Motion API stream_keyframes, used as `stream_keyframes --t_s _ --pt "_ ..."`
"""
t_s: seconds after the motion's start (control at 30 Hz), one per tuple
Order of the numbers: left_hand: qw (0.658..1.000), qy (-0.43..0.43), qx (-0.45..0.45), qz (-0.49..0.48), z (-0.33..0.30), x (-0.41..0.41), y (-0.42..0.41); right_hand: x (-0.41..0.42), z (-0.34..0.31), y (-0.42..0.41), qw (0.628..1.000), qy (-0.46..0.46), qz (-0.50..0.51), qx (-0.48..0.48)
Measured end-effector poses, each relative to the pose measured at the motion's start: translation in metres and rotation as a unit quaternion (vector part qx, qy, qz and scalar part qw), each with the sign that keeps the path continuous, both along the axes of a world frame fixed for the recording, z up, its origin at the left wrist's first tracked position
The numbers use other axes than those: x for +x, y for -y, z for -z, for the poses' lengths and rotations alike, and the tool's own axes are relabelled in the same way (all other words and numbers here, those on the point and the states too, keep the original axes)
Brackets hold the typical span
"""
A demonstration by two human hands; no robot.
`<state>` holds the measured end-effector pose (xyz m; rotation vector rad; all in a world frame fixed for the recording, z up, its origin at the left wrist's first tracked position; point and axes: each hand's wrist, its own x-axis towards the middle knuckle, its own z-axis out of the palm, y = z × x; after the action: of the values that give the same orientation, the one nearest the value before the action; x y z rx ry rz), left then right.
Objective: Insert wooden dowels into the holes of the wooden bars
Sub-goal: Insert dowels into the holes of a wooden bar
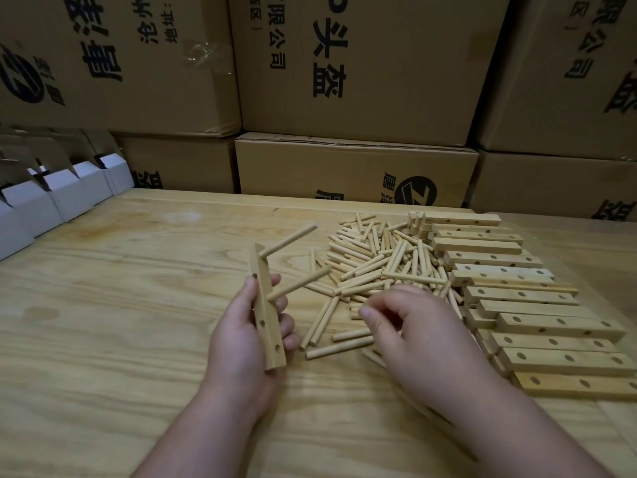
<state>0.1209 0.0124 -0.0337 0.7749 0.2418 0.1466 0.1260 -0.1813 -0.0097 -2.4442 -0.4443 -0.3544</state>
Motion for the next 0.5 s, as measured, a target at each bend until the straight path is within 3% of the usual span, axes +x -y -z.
stream_keyframes --t_s 0.17,0.5 --pt "1.0 -0.012 -0.009 -0.017 -0.001 0.0 -0.001 0.001 0.015 -0.004 0.987 0.021 -0.012 -0.158" --pt "1.0 -0.016 -0.002 -0.009 0.0 -0.002 0.002 0.004 0.028 -0.005 0.983 -0.002 0.003 -0.186"
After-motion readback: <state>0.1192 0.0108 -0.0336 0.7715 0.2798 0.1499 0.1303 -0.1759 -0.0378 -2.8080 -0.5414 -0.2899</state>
